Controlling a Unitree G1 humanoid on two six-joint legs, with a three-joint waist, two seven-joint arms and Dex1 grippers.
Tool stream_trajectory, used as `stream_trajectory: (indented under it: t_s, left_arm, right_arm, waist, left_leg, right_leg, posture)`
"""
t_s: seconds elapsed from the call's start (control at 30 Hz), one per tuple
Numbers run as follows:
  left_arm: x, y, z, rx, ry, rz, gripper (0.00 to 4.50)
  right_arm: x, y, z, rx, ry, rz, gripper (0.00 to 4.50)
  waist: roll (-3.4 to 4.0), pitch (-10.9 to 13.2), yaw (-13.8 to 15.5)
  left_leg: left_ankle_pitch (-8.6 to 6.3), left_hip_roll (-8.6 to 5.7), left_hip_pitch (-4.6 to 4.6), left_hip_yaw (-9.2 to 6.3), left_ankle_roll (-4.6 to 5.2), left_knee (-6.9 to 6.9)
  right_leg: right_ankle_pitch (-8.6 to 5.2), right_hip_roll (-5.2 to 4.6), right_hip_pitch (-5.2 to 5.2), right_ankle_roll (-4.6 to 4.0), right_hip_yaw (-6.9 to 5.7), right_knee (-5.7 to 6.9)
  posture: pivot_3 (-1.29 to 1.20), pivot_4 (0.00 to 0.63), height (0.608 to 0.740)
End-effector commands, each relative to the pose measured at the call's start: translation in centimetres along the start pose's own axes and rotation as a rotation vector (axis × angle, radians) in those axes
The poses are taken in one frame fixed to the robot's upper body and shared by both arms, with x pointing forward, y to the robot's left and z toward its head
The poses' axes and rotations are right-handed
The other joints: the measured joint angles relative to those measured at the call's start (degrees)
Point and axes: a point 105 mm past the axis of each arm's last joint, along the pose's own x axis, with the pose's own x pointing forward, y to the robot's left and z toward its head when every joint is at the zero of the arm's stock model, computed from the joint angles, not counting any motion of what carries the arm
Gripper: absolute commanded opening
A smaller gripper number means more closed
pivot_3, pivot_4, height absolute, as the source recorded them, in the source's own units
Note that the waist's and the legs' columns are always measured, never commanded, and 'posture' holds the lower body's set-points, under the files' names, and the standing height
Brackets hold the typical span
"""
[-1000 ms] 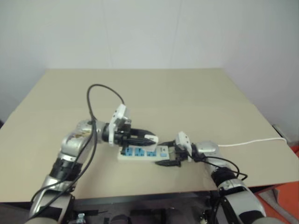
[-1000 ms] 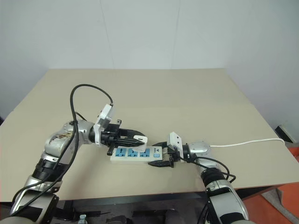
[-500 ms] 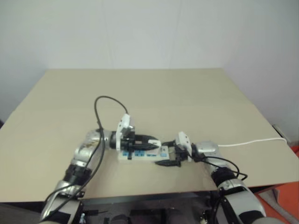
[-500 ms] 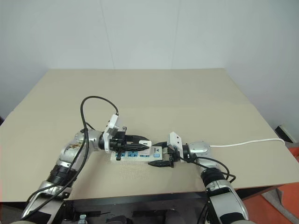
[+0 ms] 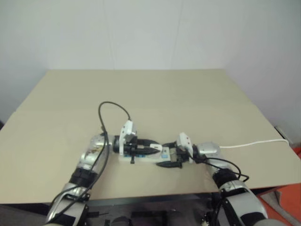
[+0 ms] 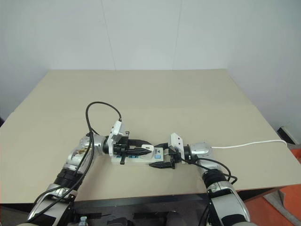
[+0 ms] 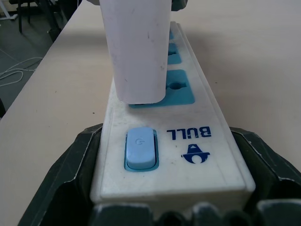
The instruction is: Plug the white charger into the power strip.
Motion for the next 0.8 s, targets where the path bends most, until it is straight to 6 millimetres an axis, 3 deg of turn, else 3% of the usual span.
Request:
stream_trajectory:
  t_s: [0.03, 0.6, 0.8]
  left_arm:
    - [0.1, 0.3, 0.3, 0.022, 0.000, 0.001, 1.02]
    - [-2.3, 0.5, -4.3, 0.003, 0.160, 0.033, 1.02]
    - [-2.4, 0.4, -4.7, 0.004, 0.177, 0.029, 1.02]
  right_arm:
    - [0.7, 0.0, 0.0, 0.008, 0.005, 0.010, 3.44]
    - [0.6, -0.1, 0.0, 0.004, 0.012, 0.009, 3.44]
    - [0.5, -0.1, 0.0, 0.003, 0.014, 0.008, 3.44]
  waist:
    - [0.00, 0.0, 0.0]
    - [0.04, -0.1, -0.1]
    - [0.05, -0.2, 0.0]
  left_leg:
    - [0.00, 0.00, 0.00, 0.00, 0.00, 0.00]
    - [0.00, 0.05, 0.21, 0.01, 0.00, -0.04]
    - [0.00, 0.06, 0.25, 0.00, 0.00, -0.03]
  right_leg:
    - [0.00, 0.00, 0.00, 0.00, 0.00, 0.00]
    - [0.01, 0.03, 0.15, -0.04, 0.01, 0.01]
    - [0.01, 0.03, 0.18, -0.06, 0.01, 0.01]
  posture:
    - [0.00, 0.150, 0.740]
    - [0.00, 0.150, 0.740]
    - [0.00, 0.150, 0.740]
